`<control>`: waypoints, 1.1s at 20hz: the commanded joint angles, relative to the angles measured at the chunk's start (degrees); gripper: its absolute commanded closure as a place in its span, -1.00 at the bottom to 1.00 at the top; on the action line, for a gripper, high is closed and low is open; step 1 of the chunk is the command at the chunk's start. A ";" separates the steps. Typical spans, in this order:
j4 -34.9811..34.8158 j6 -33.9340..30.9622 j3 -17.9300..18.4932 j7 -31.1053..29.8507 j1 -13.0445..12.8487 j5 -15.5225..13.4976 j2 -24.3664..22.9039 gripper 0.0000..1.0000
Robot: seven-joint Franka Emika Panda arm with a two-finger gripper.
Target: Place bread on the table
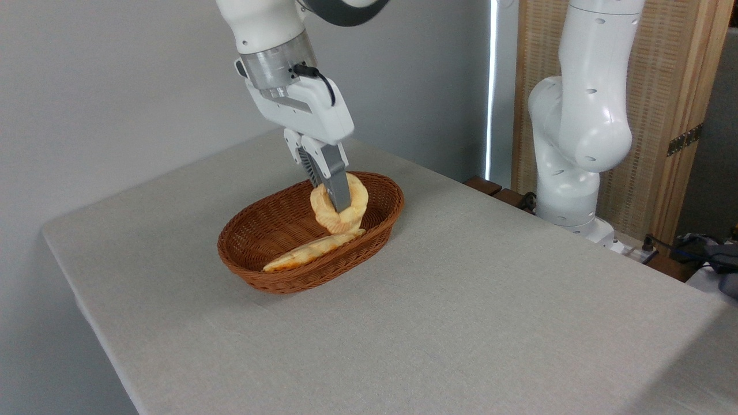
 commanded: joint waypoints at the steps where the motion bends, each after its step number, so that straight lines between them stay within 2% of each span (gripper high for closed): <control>1: 0.37 2.69 0.05 1.00 3.81 0.78 0.06 -0.01; 2: 0.37 2.86 0.05 1.18 4.42 0.96 0.32 -0.67; 3: 0.37 2.78 0.05 1.18 4.95 2.53 0.50 -1.00; 5: 0.37 2.78 -0.12 1.18 5.83 3.33 0.41 -1.00; 22: 0.37 2.69 -0.12 1.09 5.92 3.25 0.15 -1.00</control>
